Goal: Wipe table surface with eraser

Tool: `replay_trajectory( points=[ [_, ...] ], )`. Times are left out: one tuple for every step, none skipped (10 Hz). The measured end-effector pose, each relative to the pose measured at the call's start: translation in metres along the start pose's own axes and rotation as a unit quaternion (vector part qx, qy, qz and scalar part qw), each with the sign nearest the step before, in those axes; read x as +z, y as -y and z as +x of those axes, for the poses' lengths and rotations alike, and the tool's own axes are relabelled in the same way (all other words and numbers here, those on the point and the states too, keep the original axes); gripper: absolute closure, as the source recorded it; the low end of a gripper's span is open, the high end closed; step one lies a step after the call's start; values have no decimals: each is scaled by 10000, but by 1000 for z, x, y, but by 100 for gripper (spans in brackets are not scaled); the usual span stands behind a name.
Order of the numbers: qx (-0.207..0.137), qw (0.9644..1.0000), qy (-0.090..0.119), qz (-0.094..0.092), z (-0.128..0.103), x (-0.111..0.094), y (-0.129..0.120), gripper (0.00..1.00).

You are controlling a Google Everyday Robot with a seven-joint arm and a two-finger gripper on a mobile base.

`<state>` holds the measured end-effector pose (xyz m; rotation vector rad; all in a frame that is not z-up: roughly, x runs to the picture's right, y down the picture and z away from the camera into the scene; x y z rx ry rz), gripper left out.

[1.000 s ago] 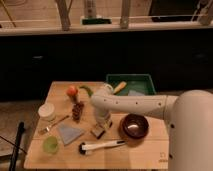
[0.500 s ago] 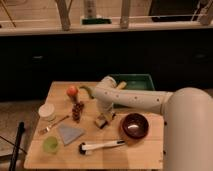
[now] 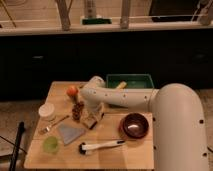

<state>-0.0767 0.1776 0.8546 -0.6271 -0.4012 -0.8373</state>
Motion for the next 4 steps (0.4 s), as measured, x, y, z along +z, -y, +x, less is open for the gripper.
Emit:
replay_trajectory(
  points=[
    [-197,9997,114,26,-17,0,-2,100],
    [-323,9993,213,-4,-29,1,-9,100],
    [-360,9990,261,-27,-33,1,-15,100],
    [-324,9991,279,-47,-32,1,-23,100]
  ],
)
